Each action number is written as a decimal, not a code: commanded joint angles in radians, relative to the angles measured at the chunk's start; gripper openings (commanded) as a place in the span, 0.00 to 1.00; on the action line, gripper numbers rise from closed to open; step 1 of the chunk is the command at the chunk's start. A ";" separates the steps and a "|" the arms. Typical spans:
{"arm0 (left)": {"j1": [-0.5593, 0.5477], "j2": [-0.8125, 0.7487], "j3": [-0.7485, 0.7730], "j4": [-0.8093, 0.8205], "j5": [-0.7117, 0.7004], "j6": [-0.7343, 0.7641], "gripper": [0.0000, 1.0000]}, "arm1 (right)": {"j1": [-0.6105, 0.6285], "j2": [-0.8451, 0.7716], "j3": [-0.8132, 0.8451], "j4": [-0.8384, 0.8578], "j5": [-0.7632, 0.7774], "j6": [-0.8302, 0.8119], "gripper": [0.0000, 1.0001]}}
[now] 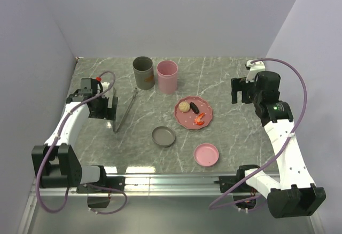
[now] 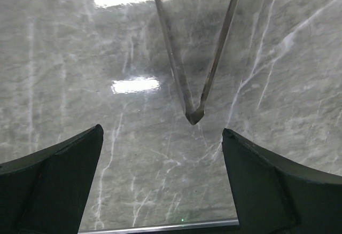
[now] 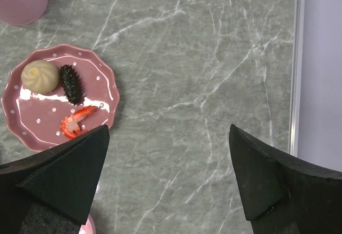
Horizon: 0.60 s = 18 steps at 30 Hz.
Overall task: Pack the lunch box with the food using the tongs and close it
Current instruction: Grab the clamp with the left arm
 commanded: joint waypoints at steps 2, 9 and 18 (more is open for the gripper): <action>-0.029 0.067 -0.002 0.039 -0.022 -0.020 0.97 | -0.001 0.001 0.041 0.009 -0.005 -0.017 1.00; -0.092 0.104 -0.043 0.114 -0.013 -0.082 0.93 | -0.001 0.006 0.035 0.012 -0.001 -0.027 1.00; -0.147 0.168 -0.065 0.186 -0.073 -0.154 0.97 | -0.001 0.026 0.052 0.005 -0.010 -0.025 1.00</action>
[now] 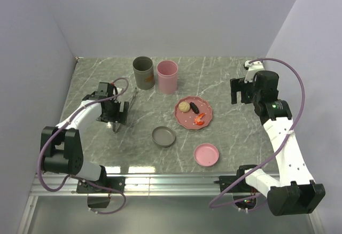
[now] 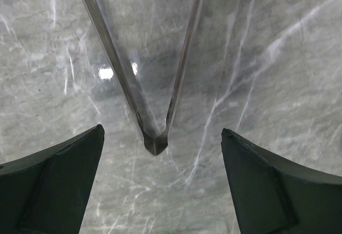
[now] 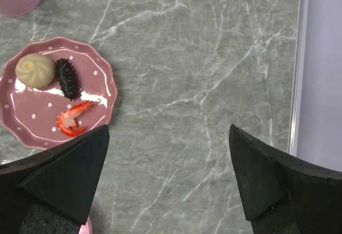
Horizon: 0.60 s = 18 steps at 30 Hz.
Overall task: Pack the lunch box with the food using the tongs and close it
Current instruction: Grab the clamp with the left arm
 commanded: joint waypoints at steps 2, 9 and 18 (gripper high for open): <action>-0.007 0.040 0.020 0.061 -0.034 -0.035 0.99 | 0.000 0.003 0.051 0.012 -0.012 -0.006 1.00; -0.067 0.169 0.066 0.066 -0.085 -0.015 0.99 | -0.003 0.007 0.053 0.009 0.002 -0.014 1.00; -0.065 0.206 0.090 0.139 -0.077 0.020 0.99 | -0.001 0.003 0.057 0.001 -0.002 -0.037 1.00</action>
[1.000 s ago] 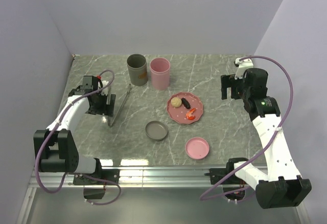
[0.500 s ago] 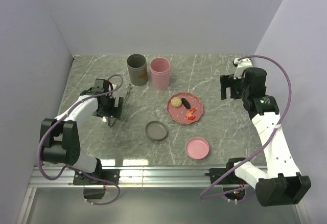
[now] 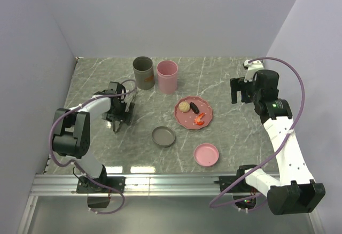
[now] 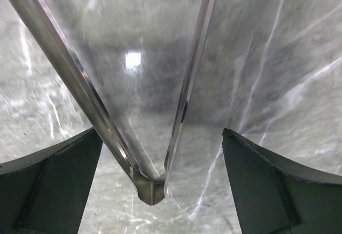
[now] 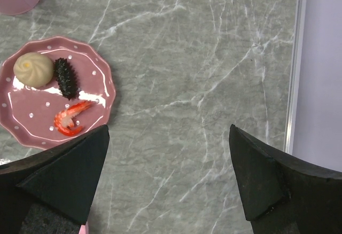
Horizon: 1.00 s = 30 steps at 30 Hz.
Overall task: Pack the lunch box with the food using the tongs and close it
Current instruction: Grab the clamp with the left arm
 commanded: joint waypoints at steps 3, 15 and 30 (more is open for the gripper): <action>0.000 -0.015 0.027 0.105 0.016 0.026 0.99 | 0.000 -0.007 0.046 0.009 0.003 -0.021 1.00; 0.018 0.085 0.084 0.166 0.012 -0.008 0.99 | 0.000 0.002 0.052 0.011 -0.004 -0.018 1.00; 0.030 0.174 0.094 0.226 -0.013 0.012 0.97 | 0.000 0.017 0.058 -0.002 -0.036 -0.004 1.00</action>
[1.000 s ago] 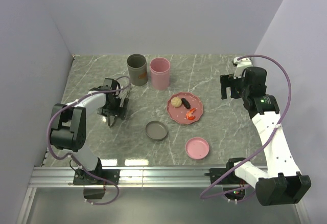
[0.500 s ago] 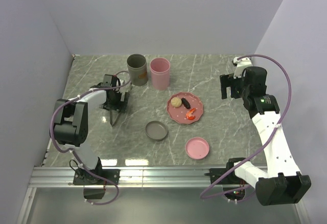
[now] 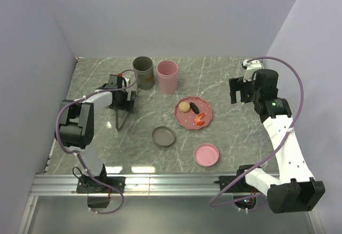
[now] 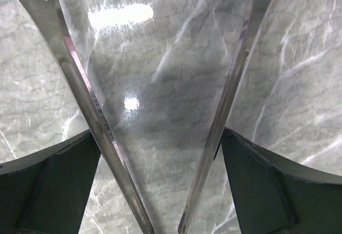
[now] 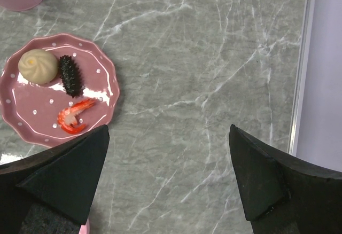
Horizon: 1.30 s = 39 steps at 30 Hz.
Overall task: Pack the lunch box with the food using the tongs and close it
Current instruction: Grab the clamp with the left arm
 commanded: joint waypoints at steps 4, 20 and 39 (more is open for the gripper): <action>0.007 0.042 -0.010 0.001 -0.028 0.023 0.94 | -0.001 0.001 0.052 0.001 -0.016 0.009 1.00; 0.007 0.011 -0.041 -0.065 0.001 0.080 0.84 | -0.003 -0.040 0.037 -0.010 -0.059 0.019 1.00; 0.007 -0.253 0.117 -0.410 0.170 0.201 0.67 | -0.001 -0.065 0.023 -0.004 -0.199 0.039 1.00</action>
